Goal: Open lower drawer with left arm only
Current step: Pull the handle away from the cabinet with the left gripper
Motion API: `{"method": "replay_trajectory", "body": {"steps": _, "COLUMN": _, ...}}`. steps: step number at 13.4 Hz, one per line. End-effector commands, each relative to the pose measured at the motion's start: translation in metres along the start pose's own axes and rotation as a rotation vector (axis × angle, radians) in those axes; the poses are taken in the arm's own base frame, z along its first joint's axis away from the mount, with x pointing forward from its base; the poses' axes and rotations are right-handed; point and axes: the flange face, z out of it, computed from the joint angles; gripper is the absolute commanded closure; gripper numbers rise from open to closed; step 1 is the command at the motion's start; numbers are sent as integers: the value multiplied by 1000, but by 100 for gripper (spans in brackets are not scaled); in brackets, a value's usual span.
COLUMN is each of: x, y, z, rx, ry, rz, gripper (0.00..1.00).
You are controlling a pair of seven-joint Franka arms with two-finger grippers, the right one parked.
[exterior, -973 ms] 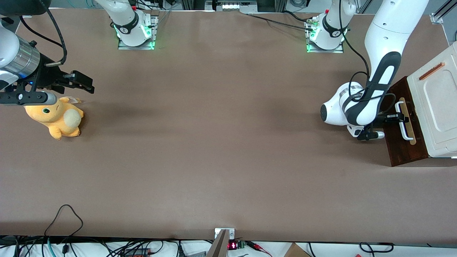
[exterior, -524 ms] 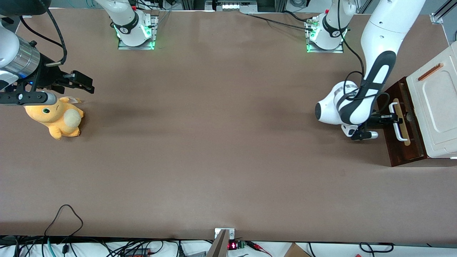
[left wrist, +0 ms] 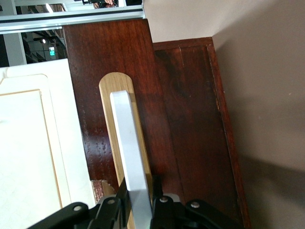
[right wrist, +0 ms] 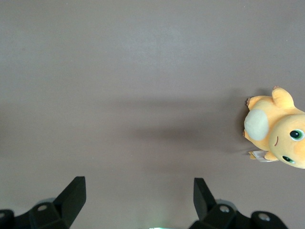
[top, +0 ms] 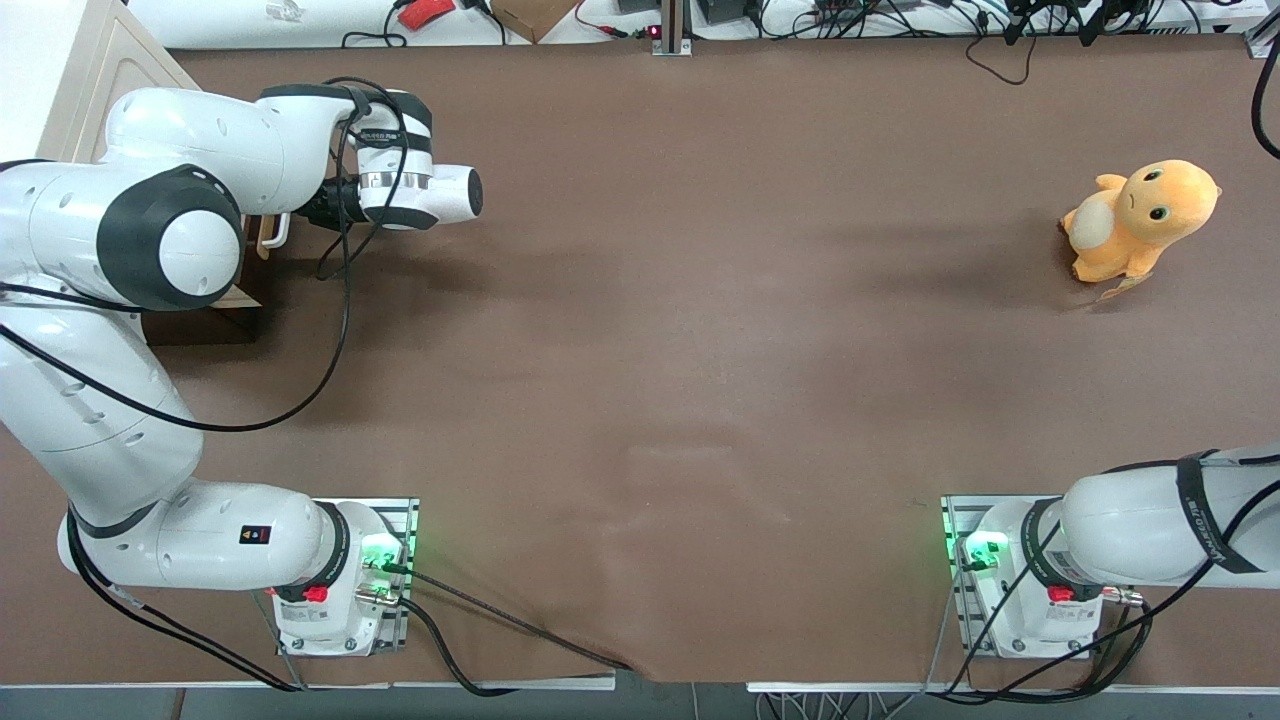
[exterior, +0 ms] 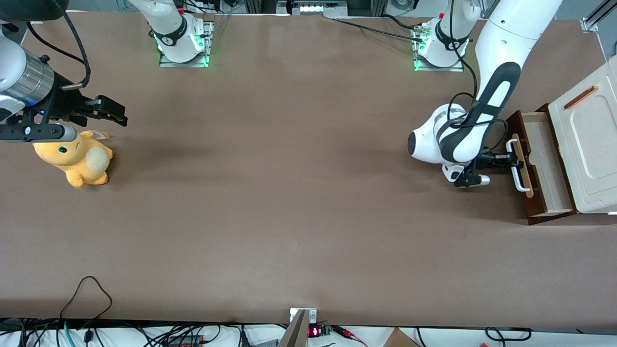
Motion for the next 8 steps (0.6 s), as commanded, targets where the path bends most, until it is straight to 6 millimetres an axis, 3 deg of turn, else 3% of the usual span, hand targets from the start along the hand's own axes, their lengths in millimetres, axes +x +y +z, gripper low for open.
{"method": "replay_trajectory", "body": {"steps": 1, "x": 14, "y": 0, "z": -47, "rx": -40, "ry": 108, "rz": 20, "gripper": 100}}
{"method": "replay_trajectory", "body": {"steps": 6, "x": 14, "y": 1, "z": -50, "rx": -44, "ry": 110, "rz": 22, "gripper": 96}}
{"method": "replay_trajectory", "body": {"steps": 8, "x": 13, "y": 2, "z": -50, "rx": -46, "ry": 110, "rz": 26, "gripper": 72}}
